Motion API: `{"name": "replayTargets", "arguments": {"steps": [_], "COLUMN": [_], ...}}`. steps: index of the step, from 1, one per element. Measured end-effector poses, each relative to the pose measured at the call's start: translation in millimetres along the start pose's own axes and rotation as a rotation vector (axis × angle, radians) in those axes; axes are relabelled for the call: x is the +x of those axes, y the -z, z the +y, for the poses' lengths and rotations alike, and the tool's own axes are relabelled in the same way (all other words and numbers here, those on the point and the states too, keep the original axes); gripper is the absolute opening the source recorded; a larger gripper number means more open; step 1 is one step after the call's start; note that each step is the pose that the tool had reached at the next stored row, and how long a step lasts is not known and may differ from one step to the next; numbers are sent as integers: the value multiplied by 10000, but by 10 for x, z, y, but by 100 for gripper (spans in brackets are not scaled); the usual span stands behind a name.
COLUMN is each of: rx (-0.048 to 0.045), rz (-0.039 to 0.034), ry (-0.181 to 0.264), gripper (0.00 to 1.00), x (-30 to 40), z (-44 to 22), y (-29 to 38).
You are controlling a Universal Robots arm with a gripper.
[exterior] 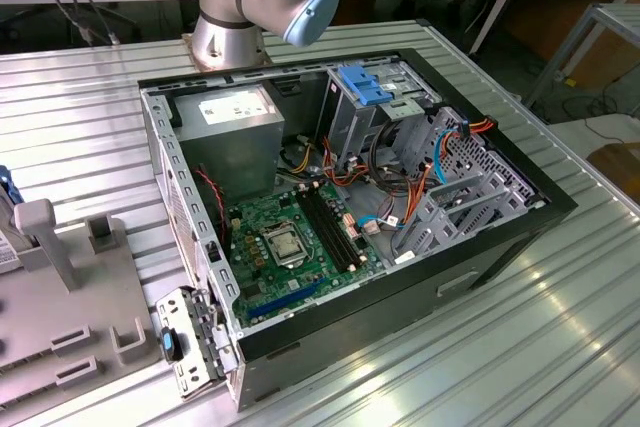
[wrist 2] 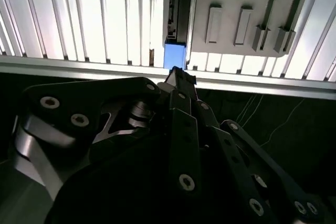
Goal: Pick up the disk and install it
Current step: 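Pick up the disk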
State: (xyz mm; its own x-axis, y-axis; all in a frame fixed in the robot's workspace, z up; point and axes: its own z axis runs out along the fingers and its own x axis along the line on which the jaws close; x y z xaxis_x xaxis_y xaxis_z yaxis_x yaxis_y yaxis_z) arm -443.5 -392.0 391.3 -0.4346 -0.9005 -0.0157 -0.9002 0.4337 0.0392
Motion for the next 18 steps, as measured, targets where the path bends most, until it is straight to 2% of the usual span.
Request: {"name": "replayTargets", "arguments": {"steps": [9, 12, 15, 18], "rx": [-5, 26, 133, 175], "rz": [61, 77, 175, 254], "ry": [1167, 1617, 1981, 2392], "gripper": [11, 11, 11, 11], "x": [5, 4, 4, 5], "z": [-2, -2, -2, -3], "y": [-1, -3, -4, -8]}}
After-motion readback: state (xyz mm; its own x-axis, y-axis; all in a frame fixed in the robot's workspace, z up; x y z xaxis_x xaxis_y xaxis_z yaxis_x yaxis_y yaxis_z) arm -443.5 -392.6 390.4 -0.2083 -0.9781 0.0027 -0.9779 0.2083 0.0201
